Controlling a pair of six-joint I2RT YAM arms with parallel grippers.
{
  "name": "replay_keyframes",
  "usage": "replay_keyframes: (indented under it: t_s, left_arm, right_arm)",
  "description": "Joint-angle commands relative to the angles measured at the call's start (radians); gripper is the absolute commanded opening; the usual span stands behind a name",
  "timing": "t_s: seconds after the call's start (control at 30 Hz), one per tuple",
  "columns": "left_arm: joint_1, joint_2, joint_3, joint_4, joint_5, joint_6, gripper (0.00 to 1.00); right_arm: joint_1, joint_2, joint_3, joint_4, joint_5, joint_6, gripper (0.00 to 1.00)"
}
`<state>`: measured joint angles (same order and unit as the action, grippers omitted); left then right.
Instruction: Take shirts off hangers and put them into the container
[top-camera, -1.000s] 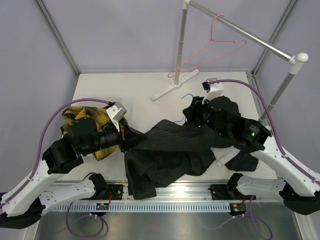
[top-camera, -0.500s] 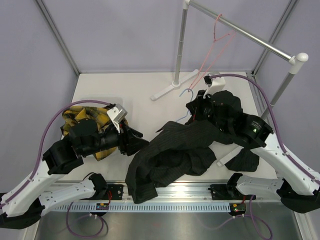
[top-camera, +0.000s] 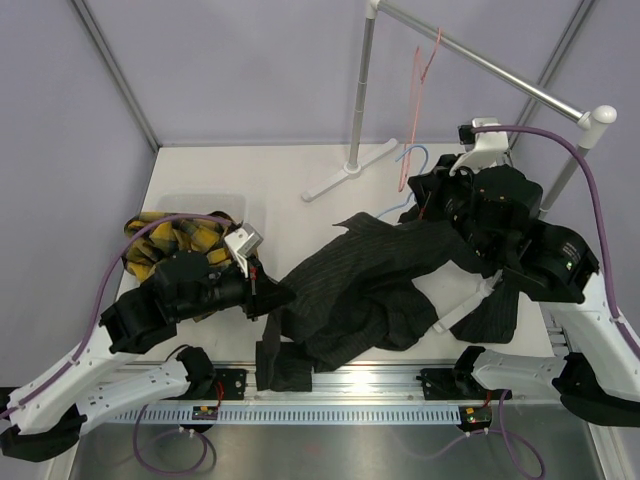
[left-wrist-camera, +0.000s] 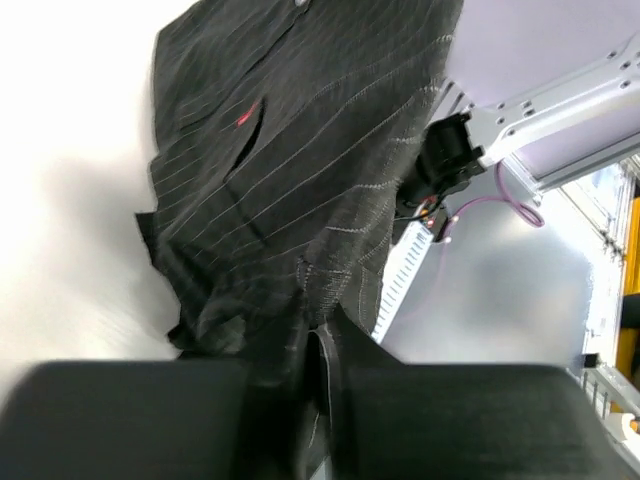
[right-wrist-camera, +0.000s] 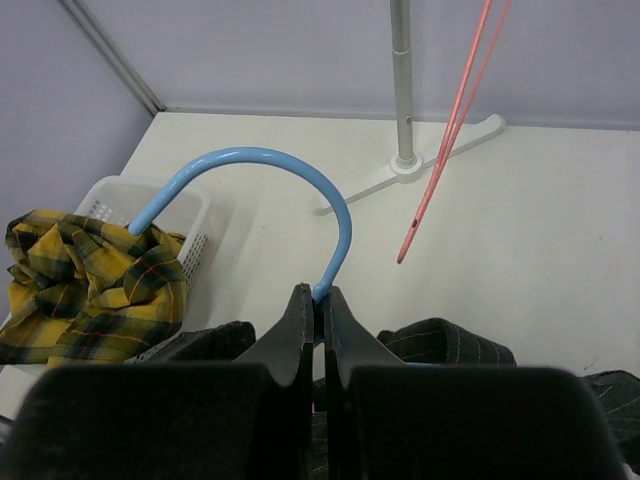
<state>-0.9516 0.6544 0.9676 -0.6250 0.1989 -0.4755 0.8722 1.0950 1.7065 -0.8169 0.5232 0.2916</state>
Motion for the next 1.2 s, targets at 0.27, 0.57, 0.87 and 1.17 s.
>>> replay_keyframes:
  t_s: [0.27, 0.57, 0.87, 1.17]
  left_arm:
    - [-0.009, -0.139, 0.017, -0.002, -0.191, -0.012, 0.0]
    - [-0.007, -0.19, 0.023, -0.05, -0.253, -0.014, 0.0]
    - [-0.007, -0.171, 0.019, -0.078, -0.274, -0.003, 0.0]
    - [-0.007, -0.121, -0.076, 0.034, -0.189, -0.011, 0.0]
  right_arm:
    - [-0.045, 0.002, 0.185, -0.076, 0.408, -0.063, 0.0]
    - [-0.127, -0.159, 0.032, -0.001, 0.497, 0.05, 0.0]
    - [-0.127, -0.326, -0.028, 0.042, 0.38, 0.162, 0.0]
    - [-0.127, -0.333, 0.067, 0.054, 0.169, 0.221, 0.0]
